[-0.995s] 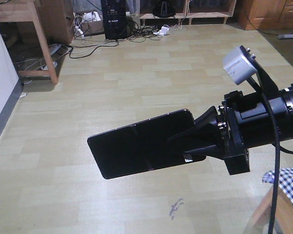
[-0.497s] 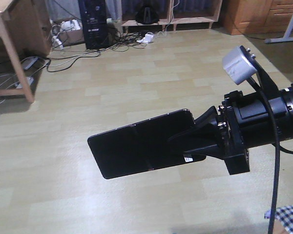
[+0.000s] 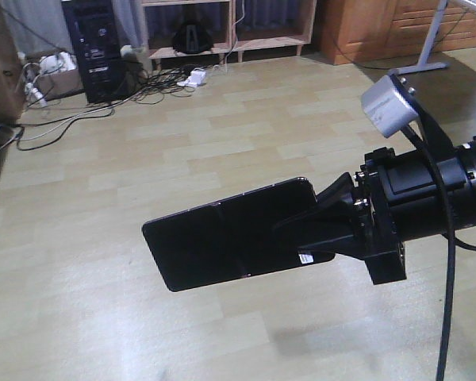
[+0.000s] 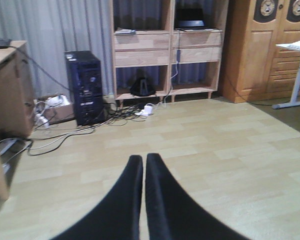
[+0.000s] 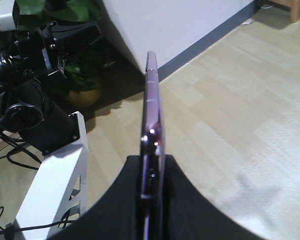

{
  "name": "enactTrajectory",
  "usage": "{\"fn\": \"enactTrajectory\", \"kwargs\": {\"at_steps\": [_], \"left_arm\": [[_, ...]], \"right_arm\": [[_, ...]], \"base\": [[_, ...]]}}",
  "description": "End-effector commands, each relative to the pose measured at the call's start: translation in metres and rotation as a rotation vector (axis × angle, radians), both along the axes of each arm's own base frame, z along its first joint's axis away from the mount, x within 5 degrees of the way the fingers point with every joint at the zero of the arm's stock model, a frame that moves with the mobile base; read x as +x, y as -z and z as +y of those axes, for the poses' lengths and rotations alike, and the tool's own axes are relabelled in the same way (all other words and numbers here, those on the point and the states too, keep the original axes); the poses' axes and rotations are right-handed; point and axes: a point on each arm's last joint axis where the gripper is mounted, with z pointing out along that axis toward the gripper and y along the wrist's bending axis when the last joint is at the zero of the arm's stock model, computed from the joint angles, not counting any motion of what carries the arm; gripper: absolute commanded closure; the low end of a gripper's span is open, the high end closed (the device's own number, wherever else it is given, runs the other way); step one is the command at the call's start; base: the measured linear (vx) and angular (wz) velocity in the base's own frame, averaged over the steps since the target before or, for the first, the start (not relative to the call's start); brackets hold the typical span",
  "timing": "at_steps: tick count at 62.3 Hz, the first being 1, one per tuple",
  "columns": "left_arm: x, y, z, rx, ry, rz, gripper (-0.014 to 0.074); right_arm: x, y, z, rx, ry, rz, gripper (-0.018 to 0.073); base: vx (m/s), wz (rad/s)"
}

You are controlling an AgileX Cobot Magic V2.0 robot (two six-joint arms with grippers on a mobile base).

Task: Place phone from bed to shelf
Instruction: 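Turn the base toward the wooden shelf unit, phone held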

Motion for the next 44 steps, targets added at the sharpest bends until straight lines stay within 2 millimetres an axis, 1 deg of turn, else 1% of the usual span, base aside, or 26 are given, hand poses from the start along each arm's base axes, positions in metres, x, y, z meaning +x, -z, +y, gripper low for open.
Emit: {"fn": "enactTrajectory", "kwargs": {"at_steps": [1, 20, 44], "left_arm": [[-0.0013, -0.0145, -0.0002, -0.011, 0.002, -0.108, 0.0595], [-0.0013, -0.0145, -0.0002, -0.011, 0.002, -0.108, 0.0595], [-0.0013, -0.0145, -0.0002, -0.011, 0.002, -0.108, 0.0595]], "right_arm": [[-0.0111, -0.0207, 0.0027, 0.097, -0.052, -0.007, 0.0562], [-0.0111, -0.0207, 0.0027, 0.097, -0.052, -0.007, 0.0562], [-0.0111, -0.0207, 0.0027, 0.097, -0.052, -0.007, 0.0562]], "base": [[0.41, -0.22], [0.41, -0.18], [0.43, -0.11]]}}
